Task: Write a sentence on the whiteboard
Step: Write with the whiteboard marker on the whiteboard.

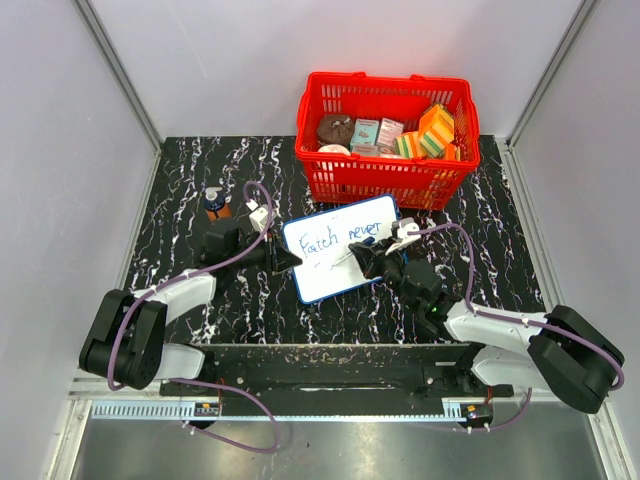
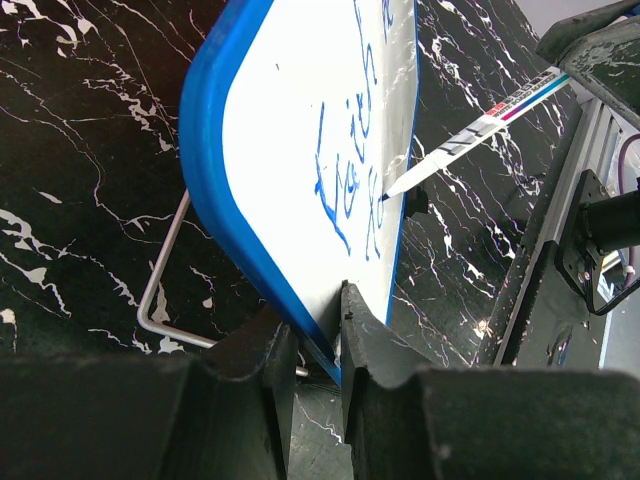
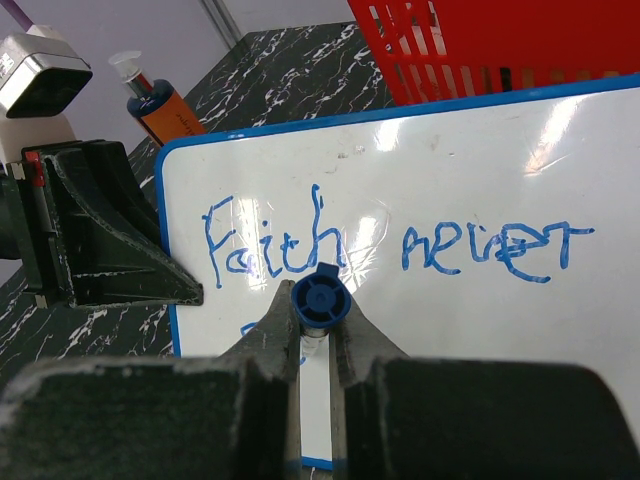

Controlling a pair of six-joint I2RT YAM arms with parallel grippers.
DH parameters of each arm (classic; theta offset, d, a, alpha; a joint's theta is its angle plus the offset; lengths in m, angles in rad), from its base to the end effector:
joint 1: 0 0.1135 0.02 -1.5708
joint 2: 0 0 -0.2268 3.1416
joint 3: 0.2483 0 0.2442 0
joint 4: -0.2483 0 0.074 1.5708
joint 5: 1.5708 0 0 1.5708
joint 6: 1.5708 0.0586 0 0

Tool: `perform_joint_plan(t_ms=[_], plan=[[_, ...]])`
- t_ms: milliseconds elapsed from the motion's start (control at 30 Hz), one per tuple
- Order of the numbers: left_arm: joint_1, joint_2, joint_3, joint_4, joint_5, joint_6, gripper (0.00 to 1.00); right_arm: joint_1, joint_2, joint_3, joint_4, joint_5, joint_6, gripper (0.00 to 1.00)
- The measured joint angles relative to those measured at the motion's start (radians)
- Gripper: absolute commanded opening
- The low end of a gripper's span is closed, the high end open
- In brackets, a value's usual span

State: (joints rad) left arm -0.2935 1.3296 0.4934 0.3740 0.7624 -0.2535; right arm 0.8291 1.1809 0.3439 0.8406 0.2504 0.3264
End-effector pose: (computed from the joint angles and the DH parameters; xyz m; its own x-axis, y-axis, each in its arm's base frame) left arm 0.2498 -0.1178 0.1464 -0.6141 -0.0039 -0.7892 0.6683 0.5293 -0.5226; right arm 0.1915 0.1875 0.1881 -0.1731 0.2709 -0.9469 -0.5188 0.7921 0.3215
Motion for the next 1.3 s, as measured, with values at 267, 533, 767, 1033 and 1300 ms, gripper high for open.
perform_joint_plan(t_ms=[267,533,767,1033,1300], plan=[[0.000,0.000,0.000,0.000,0.000,0.000,0.00,0.000,0.000,0.000,0.000,0.000,0.000,0.00],[0.000,0.000,0.000,0.000,0.000,0.000,0.00,0.000,-0.001,0.000,-0.001,0.000,0.001,0.00],[0.000,0.000,0.000,0.000,0.000,0.000,0.00,0.000,-0.012,-0.001,-0.016,0.000,0.001,0.00],[0.000,0.000,0.000,0.000,0.000,0.000,0.00,0.000,-0.022,-0.016,-0.019,0.000,0.004,0.00],[0.000,0.000,0.000,0.000,0.000,0.000,0.00,0.000,-0.028,-0.024,-0.019,0.000,0.008,0.00]])
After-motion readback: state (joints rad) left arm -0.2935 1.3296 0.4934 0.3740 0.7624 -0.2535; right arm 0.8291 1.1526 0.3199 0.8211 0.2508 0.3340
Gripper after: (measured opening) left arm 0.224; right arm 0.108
